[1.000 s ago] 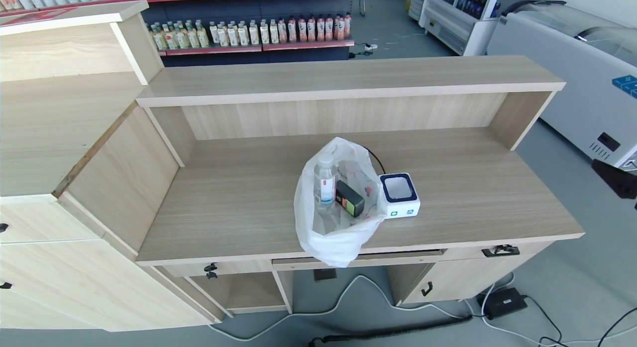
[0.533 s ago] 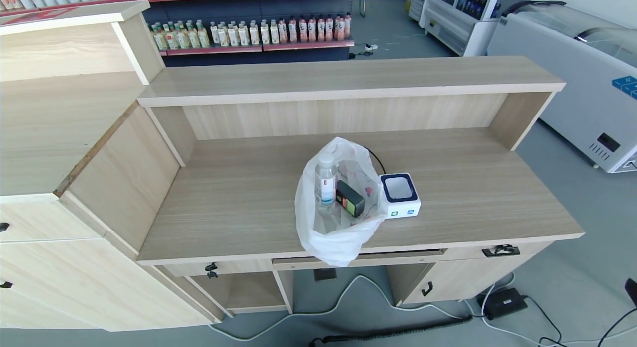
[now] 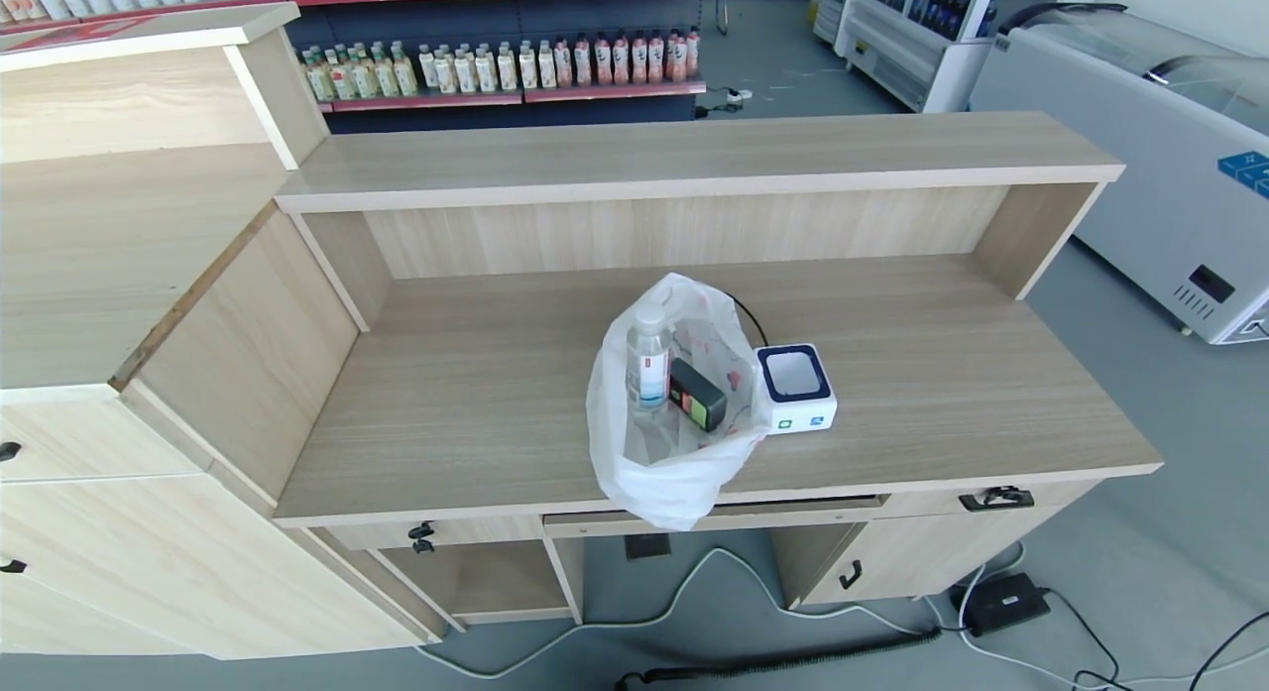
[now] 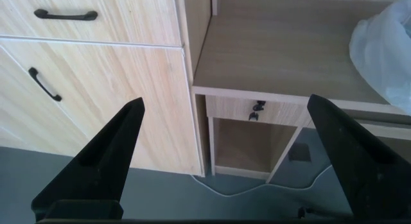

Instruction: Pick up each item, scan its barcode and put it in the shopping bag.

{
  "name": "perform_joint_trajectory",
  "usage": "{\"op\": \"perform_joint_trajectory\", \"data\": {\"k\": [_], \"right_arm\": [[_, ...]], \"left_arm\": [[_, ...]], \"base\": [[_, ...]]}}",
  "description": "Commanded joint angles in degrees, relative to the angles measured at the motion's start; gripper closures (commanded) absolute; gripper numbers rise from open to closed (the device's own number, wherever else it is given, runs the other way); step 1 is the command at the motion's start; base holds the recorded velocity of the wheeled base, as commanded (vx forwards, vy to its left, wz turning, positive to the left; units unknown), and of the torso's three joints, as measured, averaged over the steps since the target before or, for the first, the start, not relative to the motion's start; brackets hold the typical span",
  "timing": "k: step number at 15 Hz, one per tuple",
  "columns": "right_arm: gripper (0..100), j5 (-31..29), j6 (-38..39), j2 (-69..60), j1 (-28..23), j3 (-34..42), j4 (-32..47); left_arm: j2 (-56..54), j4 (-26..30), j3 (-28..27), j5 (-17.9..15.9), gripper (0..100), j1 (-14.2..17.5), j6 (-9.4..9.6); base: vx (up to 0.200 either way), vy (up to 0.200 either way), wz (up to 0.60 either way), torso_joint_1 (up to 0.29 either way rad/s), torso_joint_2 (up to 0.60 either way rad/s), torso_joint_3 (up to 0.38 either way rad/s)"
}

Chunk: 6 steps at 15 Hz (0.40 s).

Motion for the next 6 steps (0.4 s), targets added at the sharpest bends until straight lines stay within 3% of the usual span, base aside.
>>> {"op": "perform_joint_trajectory", "data": {"k": [1, 6], "right_arm": [[0, 0.10, 0.29, -1.27, 0.12, 0.02, 0.23], [0, 0.01, 3.36, -1.27, 0.12, 0.02, 0.75]], "left_arm": [[-0.02, -0.01, 0.00, 0.02, 0, 0.05, -0.02], [-0.02, -0.01, 0.00, 0.02, 0, 0.05, -0.02]], "base": [[0.000, 0.000, 0.00, 0.000, 0.00, 0.000], [0.000, 0.000, 0.00, 0.000, 0.00, 0.000]]}}
